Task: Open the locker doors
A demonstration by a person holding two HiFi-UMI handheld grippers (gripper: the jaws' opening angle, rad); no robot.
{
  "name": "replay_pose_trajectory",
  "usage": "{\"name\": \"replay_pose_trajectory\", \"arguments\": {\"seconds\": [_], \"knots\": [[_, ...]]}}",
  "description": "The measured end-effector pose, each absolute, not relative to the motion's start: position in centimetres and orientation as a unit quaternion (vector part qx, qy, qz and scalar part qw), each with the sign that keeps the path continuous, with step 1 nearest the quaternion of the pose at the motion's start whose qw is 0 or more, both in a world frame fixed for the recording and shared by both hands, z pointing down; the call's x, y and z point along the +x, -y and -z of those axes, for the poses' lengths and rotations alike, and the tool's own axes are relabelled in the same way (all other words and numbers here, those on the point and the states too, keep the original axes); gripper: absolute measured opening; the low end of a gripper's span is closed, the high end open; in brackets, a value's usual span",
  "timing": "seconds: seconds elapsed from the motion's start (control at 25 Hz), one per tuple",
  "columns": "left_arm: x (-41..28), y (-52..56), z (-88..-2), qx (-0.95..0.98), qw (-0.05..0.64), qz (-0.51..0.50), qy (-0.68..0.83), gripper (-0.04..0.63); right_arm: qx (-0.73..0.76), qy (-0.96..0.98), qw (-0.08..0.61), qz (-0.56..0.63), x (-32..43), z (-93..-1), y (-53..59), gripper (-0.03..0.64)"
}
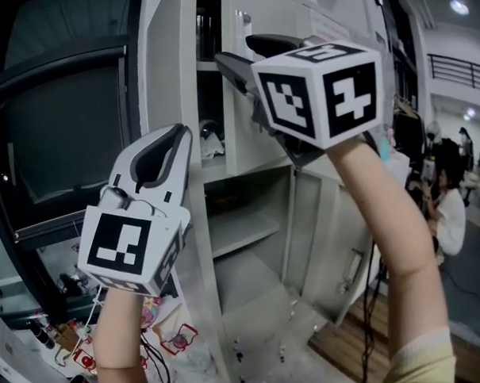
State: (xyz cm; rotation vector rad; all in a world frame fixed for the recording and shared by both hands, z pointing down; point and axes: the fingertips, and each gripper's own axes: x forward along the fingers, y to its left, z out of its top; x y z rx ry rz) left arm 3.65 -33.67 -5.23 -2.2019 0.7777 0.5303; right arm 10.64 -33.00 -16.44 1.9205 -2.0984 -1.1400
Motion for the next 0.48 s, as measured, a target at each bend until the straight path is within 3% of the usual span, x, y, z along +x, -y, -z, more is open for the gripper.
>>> {"name": "replay_pose_trajectory", "arguments": {"seconds": [0.2,0.48], "knots": [[3.7,33.7,4.6,-0.862,0.357,-0.203,-0.298,0.005,0.671,0.630,0.082,0.382,11.7,15.5,34.9,0.186],[3.9,34.7,4.0,-0.867,0.353,-0.195,-0.294,0.005,0.673,0.631,0.074,0.379,12.3,15.4,34.0,0.186]]}}
